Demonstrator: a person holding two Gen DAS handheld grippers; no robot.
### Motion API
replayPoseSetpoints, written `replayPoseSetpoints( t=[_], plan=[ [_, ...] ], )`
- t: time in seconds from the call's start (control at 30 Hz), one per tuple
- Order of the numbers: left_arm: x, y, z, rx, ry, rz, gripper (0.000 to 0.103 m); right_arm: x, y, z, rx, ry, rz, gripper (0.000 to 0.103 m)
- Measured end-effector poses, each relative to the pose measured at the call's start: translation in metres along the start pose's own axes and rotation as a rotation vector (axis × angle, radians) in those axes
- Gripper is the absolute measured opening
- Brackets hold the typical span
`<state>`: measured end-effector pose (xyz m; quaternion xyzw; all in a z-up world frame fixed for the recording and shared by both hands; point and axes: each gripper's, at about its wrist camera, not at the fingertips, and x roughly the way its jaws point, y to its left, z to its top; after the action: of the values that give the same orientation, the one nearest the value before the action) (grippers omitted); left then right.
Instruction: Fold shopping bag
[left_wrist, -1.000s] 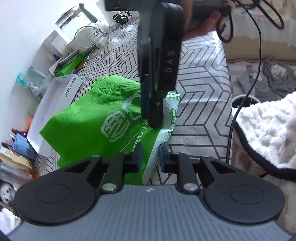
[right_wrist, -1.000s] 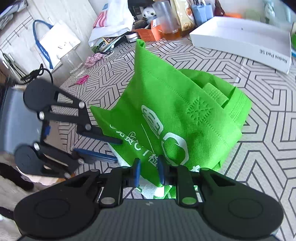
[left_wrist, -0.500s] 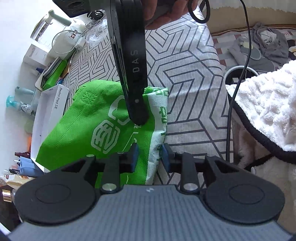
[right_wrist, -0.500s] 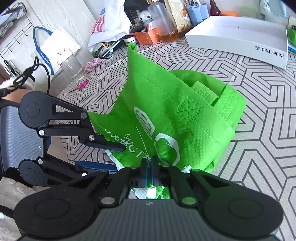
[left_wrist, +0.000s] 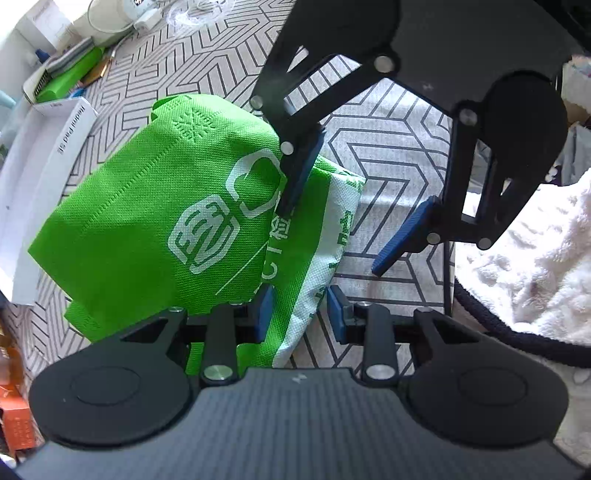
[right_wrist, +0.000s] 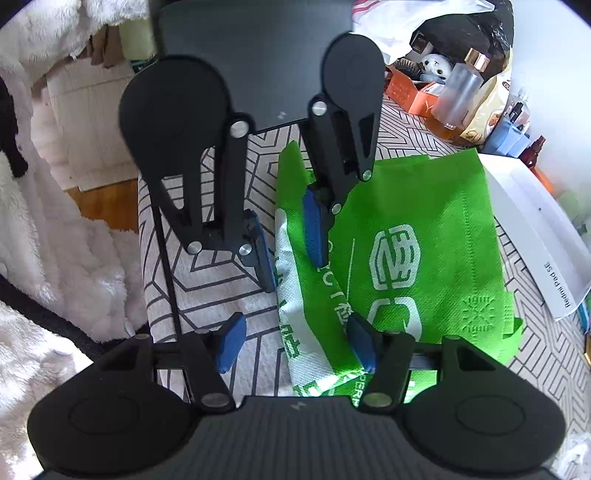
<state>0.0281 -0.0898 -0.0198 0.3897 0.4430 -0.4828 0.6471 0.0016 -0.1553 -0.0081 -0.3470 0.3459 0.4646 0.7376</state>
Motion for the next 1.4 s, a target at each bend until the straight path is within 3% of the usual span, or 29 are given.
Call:
replayPoseSetpoints(
  t=[0.23,0.33,0.47,0.5,0.67,0.77,0.93,1.1,1.17,1.2,1.23,1.3,1.4],
  plan=[
    [0.004,0.047,-0.003,-0.197,-0.027,-0.225,0.035,-0.002,-0.005,-0.005,0.039,-0.017,0.012,0.060],
    [0.005,0.051,-0.004,-0.206,-0.031,-0.247,0.034,0.000,-0.011,-0.006,0.093,-0.018,0.032,0.060],
    [0.003,0.052,-0.001,-0.200,-0.036,-0.266,0.036,0.000,-0.014,-0.009,0.159,-0.036,-0.001,0.041],
    [0.001,0.052,-0.001,-0.198,-0.047,-0.269,0.037,0.000,-0.012,-0.009,0.157,-0.037,-0.027,0.041],
    [-0.015,0.028,-0.007,-0.060,-0.091,-0.213,0.047,-0.002,-0.013,-0.013,0.212,-0.057,-0.038,0.038],
    [-0.013,0.010,-0.008,0.013,-0.092,-0.172,0.052,-0.002,-0.028,-0.015,0.313,-0.066,0.022,0.038],
    [-0.017,0.003,-0.006,0.018,-0.171,-0.092,0.057,-0.004,-0.085,-0.034,0.679,-0.105,0.248,0.035],
    [-0.016,0.011,0.000,0.030,-0.174,-0.052,0.058,0.003,-0.115,-0.054,0.895,-0.135,0.391,0.033],
    [-0.012,0.022,0.002,0.009,-0.170,-0.067,0.053,0.007,-0.124,-0.064,0.982,-0.141,0.446,0.033],
    [-0.009,0.030,0.003,-0.017,-0.169,-0.079,0.044,0.010,-0.130,-0.070,1.035,-0.144,0.483,0.033],
    [-0.007,0.038,0.003,-0.043,-0.167,-0.092,0.044,0.014,-0.136,-0.076,1.088,-0.147,0.521,0.031],
    [-0.005,0.063,0.002,-0.145,-0.168,-0.181,0.037,0.021,-0.145,-0.087,1.177,-0.152,0.581,0.028],
    [0.003,0.086,-0.001,-0.302,-0.150,-0.282,0.036,0.031,-0.154,-0.096,1.243,-0.156,0.641,0.026]
  ],
)
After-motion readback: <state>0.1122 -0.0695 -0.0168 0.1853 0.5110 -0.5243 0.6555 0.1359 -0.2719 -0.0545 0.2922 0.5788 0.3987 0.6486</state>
